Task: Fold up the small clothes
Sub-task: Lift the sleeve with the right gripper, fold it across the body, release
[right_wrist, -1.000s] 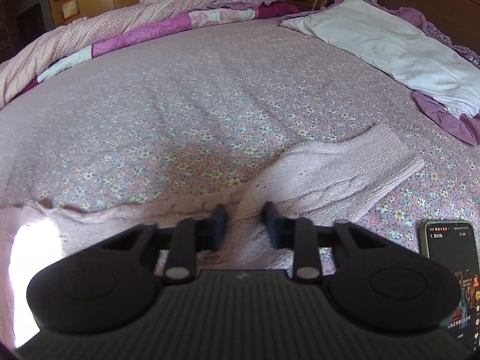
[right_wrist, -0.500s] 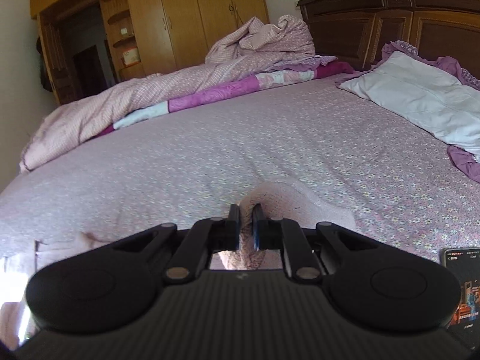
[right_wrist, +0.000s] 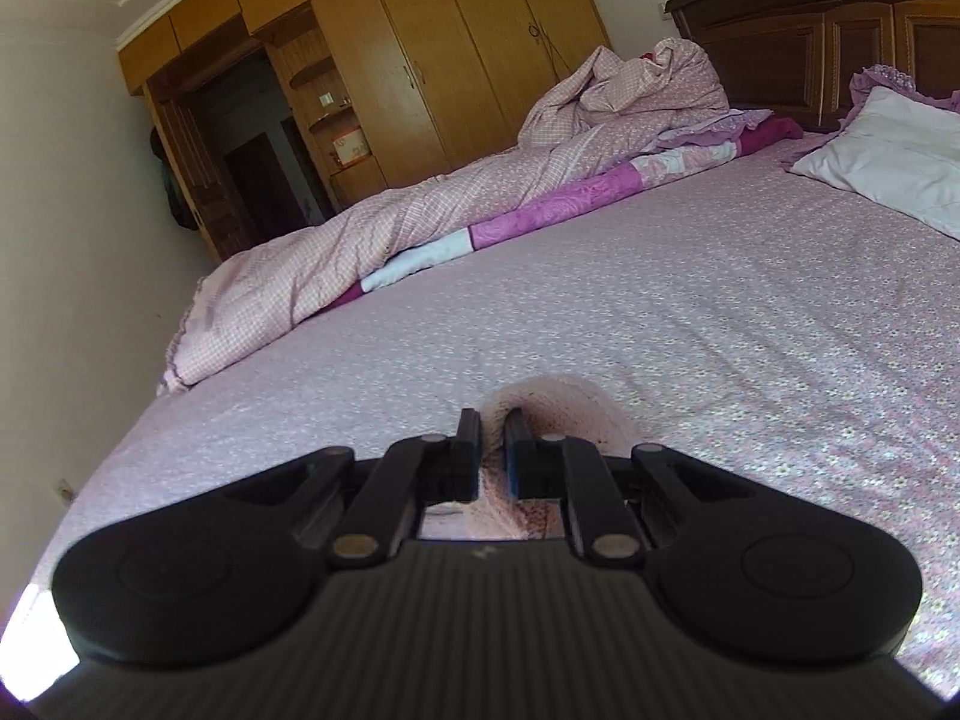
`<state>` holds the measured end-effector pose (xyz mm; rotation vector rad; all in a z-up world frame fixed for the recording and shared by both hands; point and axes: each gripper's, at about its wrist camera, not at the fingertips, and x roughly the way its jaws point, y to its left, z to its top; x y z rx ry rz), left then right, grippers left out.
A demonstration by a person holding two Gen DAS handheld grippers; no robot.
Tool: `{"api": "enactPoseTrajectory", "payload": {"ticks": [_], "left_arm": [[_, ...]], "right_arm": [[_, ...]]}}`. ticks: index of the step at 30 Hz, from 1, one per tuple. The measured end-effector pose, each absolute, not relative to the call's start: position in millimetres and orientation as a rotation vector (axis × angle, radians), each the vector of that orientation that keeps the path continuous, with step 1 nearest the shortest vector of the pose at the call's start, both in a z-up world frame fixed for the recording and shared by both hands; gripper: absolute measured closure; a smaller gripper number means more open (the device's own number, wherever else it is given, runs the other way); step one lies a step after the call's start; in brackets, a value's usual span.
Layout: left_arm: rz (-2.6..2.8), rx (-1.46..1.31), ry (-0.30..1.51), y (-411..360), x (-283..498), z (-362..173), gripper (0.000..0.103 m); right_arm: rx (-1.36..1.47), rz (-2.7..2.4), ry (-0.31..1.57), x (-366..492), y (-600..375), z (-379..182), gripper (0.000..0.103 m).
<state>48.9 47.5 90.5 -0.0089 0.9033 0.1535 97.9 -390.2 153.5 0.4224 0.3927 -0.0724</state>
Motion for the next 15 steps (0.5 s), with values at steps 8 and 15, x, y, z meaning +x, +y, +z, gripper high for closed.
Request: {"api": "enactPoseTrajectory", "payload": {"ticks": [8,15], "left_arm": [[0.165,-0.025,0.883,70,43,95,0.0],[0.178,-0.032,0.876,87,43,92,0.0]], "right_arm": [[0.479,-0.037,0.422,116,-325,144,0.091],[0.485,0.009,0.493,127,-266,111,0.091]]}}
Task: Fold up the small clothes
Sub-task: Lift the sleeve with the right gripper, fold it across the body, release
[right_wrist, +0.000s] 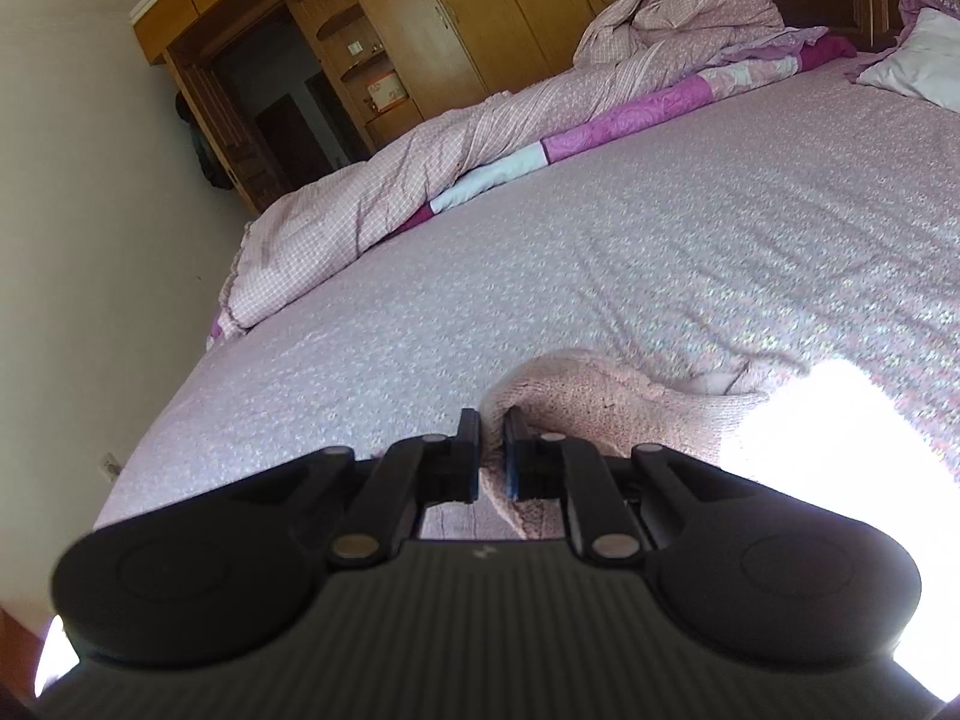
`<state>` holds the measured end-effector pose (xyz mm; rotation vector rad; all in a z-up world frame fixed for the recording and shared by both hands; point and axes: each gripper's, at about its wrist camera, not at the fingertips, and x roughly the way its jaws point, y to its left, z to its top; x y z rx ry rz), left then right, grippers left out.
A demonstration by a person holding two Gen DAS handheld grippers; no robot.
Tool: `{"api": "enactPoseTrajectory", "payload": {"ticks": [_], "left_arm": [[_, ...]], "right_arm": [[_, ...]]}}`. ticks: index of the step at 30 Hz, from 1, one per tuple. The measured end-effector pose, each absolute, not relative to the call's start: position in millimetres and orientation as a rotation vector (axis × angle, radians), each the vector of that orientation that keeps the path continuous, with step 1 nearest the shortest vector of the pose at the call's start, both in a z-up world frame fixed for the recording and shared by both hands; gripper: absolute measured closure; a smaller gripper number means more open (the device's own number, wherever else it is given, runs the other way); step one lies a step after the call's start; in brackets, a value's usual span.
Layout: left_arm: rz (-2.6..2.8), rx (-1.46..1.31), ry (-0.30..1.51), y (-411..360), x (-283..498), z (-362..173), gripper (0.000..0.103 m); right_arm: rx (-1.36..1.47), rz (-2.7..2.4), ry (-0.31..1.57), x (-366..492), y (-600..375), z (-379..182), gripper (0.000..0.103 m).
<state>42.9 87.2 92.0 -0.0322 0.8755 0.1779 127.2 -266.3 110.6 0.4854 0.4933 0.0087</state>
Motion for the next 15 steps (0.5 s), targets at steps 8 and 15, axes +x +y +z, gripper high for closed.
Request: {"api": "enactPoseTrajectory", "payload": {"ticks": [8,15], "left_arm": [[0.175,-0.03,0.882,97,47,85,0.0],[0.14,-0.025,0.875,89,52,87,0.0]], "right_arm": [[0.447,0.053,0.624,134,-227,57,0.089],[0.351,0.125,0.662,123,-205,50,0.054]]}}
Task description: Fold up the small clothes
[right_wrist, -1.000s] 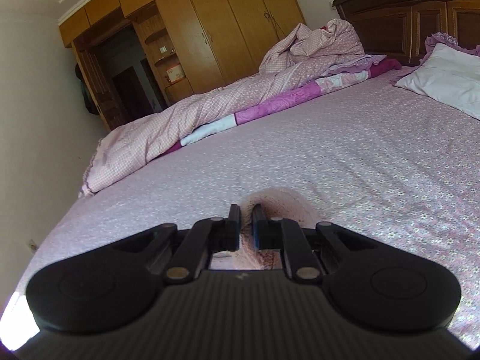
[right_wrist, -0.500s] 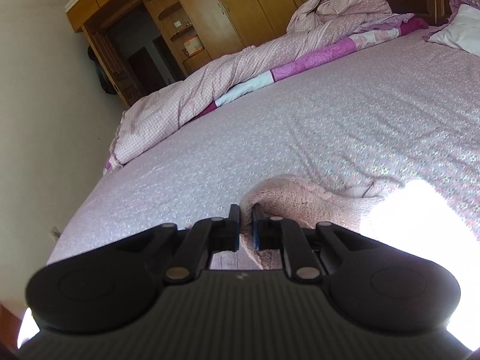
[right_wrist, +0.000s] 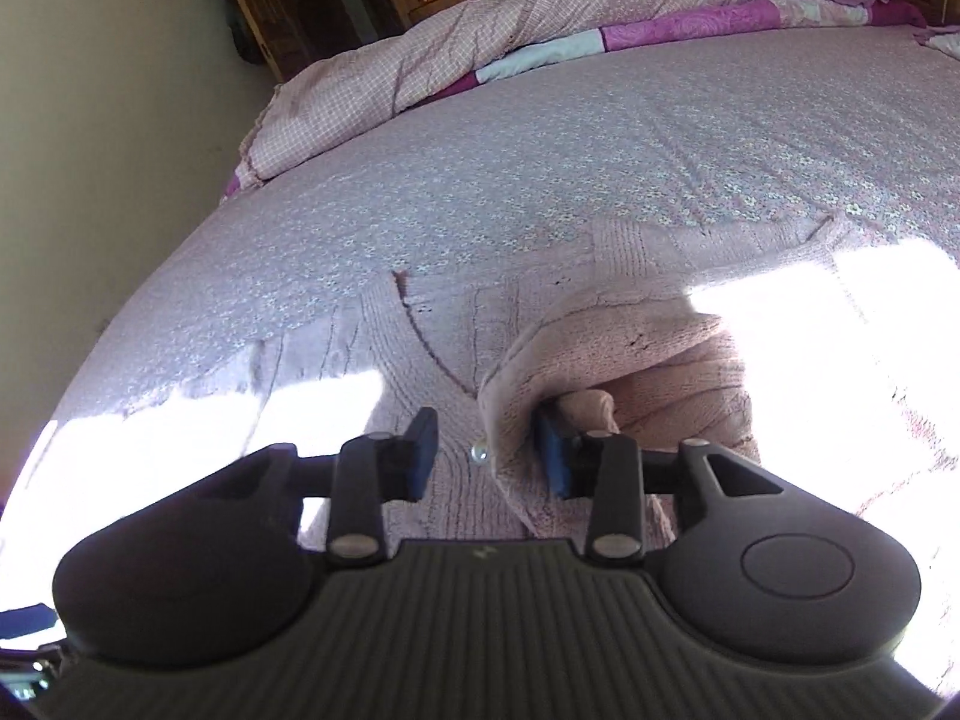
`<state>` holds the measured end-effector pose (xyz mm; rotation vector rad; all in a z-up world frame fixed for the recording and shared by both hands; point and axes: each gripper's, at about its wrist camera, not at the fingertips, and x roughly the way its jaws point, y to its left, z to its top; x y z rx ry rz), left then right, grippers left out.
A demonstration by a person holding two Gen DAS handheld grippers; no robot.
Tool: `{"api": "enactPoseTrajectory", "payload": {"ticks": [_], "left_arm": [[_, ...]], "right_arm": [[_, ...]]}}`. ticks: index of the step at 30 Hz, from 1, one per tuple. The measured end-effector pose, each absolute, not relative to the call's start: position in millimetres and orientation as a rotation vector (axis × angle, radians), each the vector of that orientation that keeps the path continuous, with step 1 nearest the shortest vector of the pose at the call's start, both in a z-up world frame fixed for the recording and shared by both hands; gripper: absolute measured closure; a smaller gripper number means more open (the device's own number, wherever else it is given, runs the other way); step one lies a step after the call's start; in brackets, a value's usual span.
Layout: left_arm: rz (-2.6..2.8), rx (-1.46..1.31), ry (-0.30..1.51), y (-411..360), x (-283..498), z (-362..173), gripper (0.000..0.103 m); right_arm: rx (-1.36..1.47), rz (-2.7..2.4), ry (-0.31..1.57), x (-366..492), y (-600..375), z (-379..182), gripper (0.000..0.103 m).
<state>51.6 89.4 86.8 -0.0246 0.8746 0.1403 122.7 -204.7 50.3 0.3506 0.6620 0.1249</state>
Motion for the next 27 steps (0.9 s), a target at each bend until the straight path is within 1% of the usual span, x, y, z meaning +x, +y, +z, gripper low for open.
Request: {"api": "enactPoseTrajectory", "payload": {"ticks": [1,6,13,19,27], "left_arm": [[0.13,-0.025,0.873,88,53,88,0.0],[0.083,-0.018,0.858,75,57,96,0.0],[0.0,0.015,0.846,41,70,108,0.0],[-0.08,0.07,0.824,-2,82,116,0.0],[-0.203,0.134,0.802,-77,104,113,0.0]], "right_arm": [[0.342,0.141,0.655,119,-203,55,0.051],[0.337,0.179,0.641,98,-213,72,0.051],[0.288,0.117,0.63,72,-250,88,0.051],[0.263,0.01,0.639,65,-291,82,0.051],[0.347,-0.123,0.614,64,-338,66,0.051]]}}
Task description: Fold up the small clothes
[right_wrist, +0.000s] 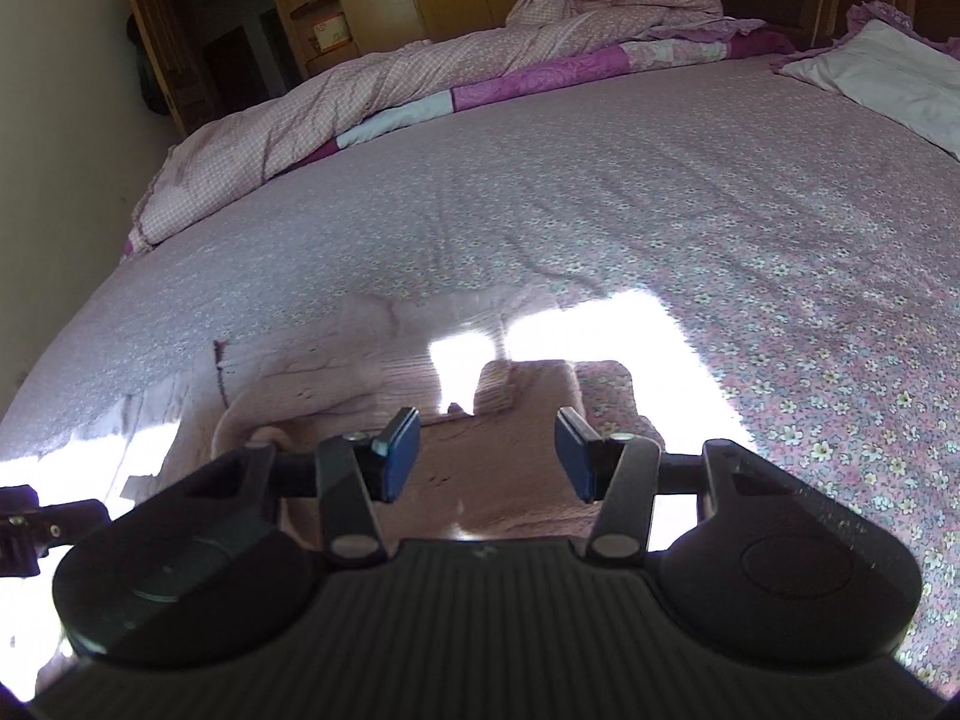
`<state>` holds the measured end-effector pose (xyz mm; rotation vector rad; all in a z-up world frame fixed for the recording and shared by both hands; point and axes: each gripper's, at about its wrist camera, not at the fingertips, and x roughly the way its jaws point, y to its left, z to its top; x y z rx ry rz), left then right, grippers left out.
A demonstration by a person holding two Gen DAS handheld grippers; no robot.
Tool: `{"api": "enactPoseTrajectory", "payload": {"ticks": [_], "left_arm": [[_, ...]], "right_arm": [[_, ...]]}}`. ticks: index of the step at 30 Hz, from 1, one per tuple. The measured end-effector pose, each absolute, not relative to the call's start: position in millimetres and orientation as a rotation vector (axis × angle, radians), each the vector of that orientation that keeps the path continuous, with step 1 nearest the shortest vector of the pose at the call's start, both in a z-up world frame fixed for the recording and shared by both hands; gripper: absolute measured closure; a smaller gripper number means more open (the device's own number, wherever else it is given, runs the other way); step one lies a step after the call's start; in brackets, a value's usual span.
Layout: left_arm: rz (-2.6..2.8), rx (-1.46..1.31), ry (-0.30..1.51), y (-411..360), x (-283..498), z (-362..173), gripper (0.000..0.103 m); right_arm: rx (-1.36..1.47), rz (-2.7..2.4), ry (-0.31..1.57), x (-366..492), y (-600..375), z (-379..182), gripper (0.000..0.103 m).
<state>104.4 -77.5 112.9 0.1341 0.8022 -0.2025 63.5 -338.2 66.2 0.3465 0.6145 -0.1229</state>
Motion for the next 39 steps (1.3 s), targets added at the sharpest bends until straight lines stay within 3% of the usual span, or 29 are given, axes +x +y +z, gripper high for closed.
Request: {"api": "enactPoseTrajectory", "payload": {"ticks": [5,12,16,21,23,25,26,27,39], "left_arm": [[-0.283,0.225,0.768,-131,117,101,0.0],[-0.408,0.348,0.736,-191,133,73,0.018],[-0.493,0.379,0.736,-219,143,59,0.022],[-0.521,0.424,0.768,-248,161,37,0.04],[-0.521,0.443,0.766,-257,168,30,0.043],[-0.515,0.449,0.745,-263,169,27,0.058],[-0.502,0.445,0.74,-264,170,26,0.084],[-0.481,0.435,0.744,-264,171,25,0.094],[-0.341,0.215,0.587,-188,154,93,0.097]], "right_arm": [[0.389,-0.168,0.629,64,-361,54,0.051],[0.397,-0.183,0.644,56,-383,43,0.051],[0.421,-0.185,0.651,55,-390,37,0.05],[0.439,-0.185,0.653,53,-397,29,0.05],[0.444,-0.178,0.653,52,-397,27,0.051],[0.446,-0.172,0.654,52,-398,26,0.051],[0.45,-0.169,0.654,52,-399,25,0.051],[0.455,-0.166,0.655,52,-399,24,0.05],[0.471,-0.158,0.656,52,-400,22,0.048]]}}
